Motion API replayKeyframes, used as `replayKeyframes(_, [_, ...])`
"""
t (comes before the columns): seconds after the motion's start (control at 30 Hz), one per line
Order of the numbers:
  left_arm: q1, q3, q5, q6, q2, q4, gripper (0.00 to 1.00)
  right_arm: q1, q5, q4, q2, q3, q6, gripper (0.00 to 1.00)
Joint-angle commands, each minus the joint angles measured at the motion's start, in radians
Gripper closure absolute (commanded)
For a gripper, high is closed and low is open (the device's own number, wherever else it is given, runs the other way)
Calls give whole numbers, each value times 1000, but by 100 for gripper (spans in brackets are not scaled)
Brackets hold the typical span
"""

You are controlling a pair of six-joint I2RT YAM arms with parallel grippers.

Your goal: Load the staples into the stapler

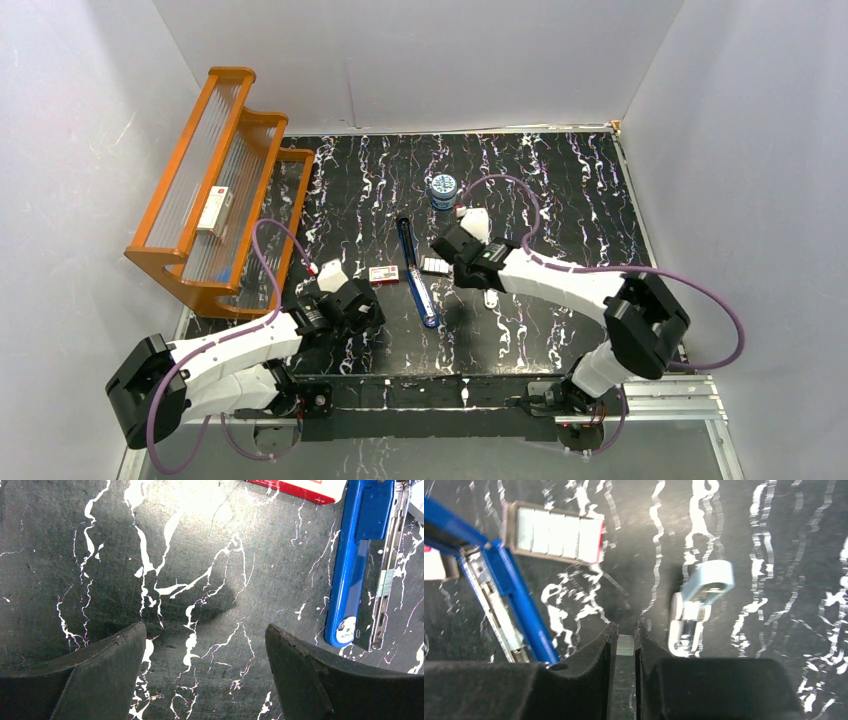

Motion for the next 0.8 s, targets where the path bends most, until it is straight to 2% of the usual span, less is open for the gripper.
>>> replayKeyframes(0.0, [4,0,-23,3,3,-10,15,-70,89,-5,-96,-44,-25,76])
replayKeyframes(0.3, [3,18,-19,14,32,7,15,-152,52,111,-257,-209,-59,76])
replayKeyframes(0.77, [4,48,-4,24,88,24,15,-151,16,177,-267,-275,-65,76])
